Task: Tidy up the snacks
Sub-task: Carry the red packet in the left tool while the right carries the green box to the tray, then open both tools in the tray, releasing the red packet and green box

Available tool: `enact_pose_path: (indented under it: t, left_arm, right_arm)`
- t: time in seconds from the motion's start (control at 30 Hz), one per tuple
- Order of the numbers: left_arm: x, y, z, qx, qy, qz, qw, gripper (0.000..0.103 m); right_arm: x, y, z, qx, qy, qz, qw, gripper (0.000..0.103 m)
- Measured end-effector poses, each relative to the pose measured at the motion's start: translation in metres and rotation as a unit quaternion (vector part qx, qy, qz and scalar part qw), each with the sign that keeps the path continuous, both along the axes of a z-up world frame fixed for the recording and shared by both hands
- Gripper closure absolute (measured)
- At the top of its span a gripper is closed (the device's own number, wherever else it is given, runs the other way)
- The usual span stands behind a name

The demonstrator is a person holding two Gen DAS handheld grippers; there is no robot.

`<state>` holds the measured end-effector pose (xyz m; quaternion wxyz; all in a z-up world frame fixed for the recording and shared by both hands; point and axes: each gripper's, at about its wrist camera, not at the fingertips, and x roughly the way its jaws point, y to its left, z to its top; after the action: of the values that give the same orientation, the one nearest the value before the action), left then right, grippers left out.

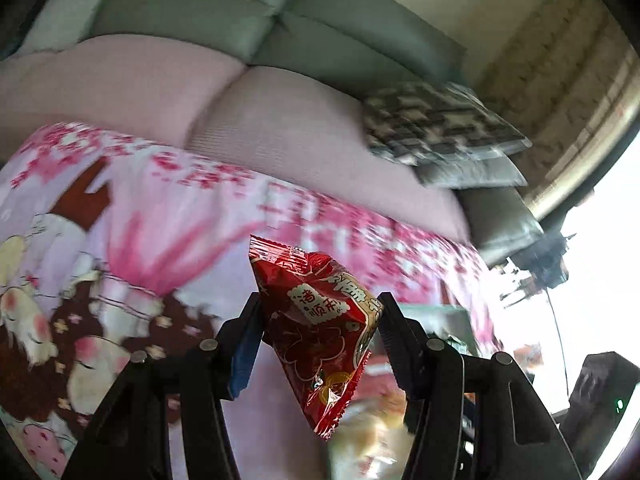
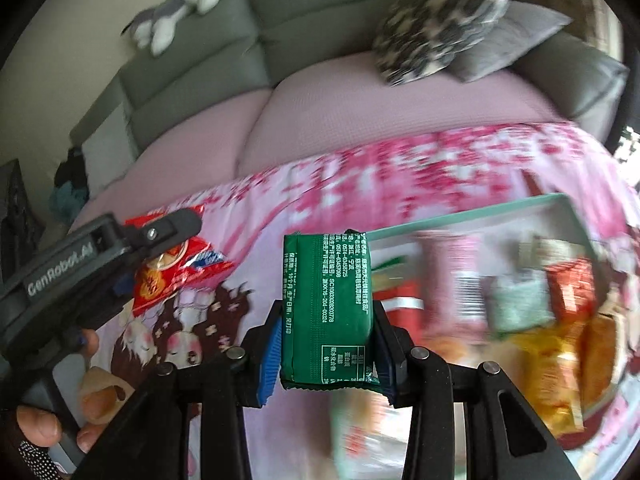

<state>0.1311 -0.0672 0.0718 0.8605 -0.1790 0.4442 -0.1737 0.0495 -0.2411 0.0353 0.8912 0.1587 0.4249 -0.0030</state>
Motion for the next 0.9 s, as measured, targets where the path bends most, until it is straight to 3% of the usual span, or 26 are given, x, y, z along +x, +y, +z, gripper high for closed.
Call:
enact_pose_path:
  t: [0.17, 0.33, 0.6, 0.83, 0.9]
  left_arm:
    - [-0.011, -0.056, -0.003, -0.005, 0.011, -0.066, 0.9978, 0.045]
    - [-0.018, -0.098, -0.016, 0.008, 0.030, -0.108, 0.9937, 0.045]
    - [-0.013, -0.120, -0.041, 0.020, 0.072, -0.122, 0.9897, 0.045]
    - [-0.013, -0.120, -0.045, 0.024, 0.091, -0.117, 0.9886, 0.043]
    - [-0.014, -0.119, -0.046, 0.023, 0.096, -0.116, 0.9883, 0.036]
  right_arm:
    - [-0.018, -0.053, -0.011, -0.007, 0.019, -0.062, 0.998, 0.061]
    - [-0.027, -0.080, -0.025, -0.008, 0.039, -0.086, 0.996, 0.061]
    - [-0.032, -0.080, -0.036, -0.011, 0.048, -0.075, 0.996, 0.061]
    - [-0.030, -0.079, -0.041, -0.015, 0.056, -0.072, 0.996, 0.061]
    - [-0.031, -0.079, -0.043, -0.016, 0.061, -0.074, 0.995, 0.061]
